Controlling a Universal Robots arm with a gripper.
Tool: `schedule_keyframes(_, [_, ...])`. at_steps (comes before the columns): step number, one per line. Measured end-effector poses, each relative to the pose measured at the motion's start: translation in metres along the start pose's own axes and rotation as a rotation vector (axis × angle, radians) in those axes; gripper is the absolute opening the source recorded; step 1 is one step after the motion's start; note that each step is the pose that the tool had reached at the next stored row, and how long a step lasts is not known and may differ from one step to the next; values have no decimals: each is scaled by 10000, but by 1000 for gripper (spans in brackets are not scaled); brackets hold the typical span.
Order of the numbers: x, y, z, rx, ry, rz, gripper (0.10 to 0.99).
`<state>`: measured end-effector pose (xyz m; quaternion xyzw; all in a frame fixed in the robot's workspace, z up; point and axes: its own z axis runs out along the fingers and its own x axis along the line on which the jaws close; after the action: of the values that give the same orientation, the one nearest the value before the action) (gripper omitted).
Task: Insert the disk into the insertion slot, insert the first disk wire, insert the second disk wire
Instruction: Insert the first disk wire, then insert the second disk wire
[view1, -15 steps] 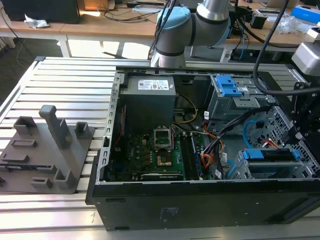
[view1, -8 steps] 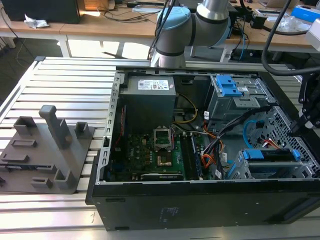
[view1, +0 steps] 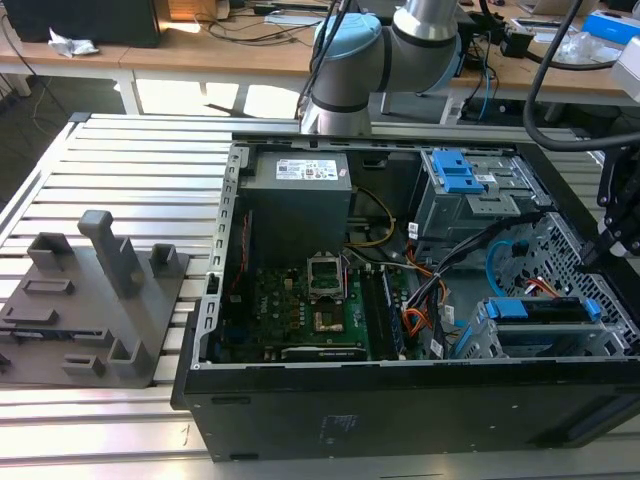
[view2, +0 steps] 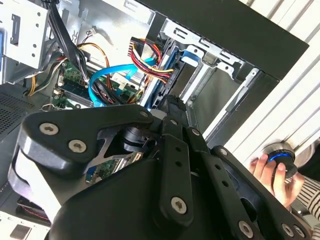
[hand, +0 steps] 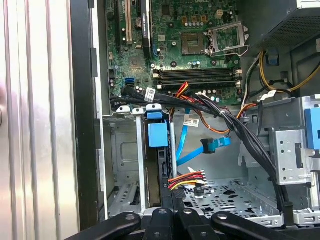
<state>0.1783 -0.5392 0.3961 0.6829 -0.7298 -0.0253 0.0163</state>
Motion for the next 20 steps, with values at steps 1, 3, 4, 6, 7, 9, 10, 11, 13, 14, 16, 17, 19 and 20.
schedule_keyframes(1, [0,0,0,0,0,0,106])
schedule_keyframes(3, [0,0,-2,0,0,0,106])
schedule_keyframes(4, [0,0,-2,-1,0,1,106])
schedule_keyframes(6, [1,11,-4,1,2,1,106])
schedule_keyframes(7, [1,19,-2,0,1,0,106])
schedule_keyframes(9, [3,55,0,0,-1,1,106])
schedule_keyframes(10, [6,86,3,0,-2,0,106])
schedule_keyframes(11, [7,108,4,0,-1,0,106])
schedule_keyframes(13, [13,191,9,0,-1,0,106])
schedule_keyframes(14, [15,221,11,0,-1,0,106])
schedule_keyframes(16, [19,287,15,1,-2,-1,106])
schedule_keyframes(17, [21,314,16,1,-1,-1,106])
schedule_keyframes(19, [15,406,21,1,0,1,106])
schedule_keyframes(20, [-11,416,23,1,-2,0,106])
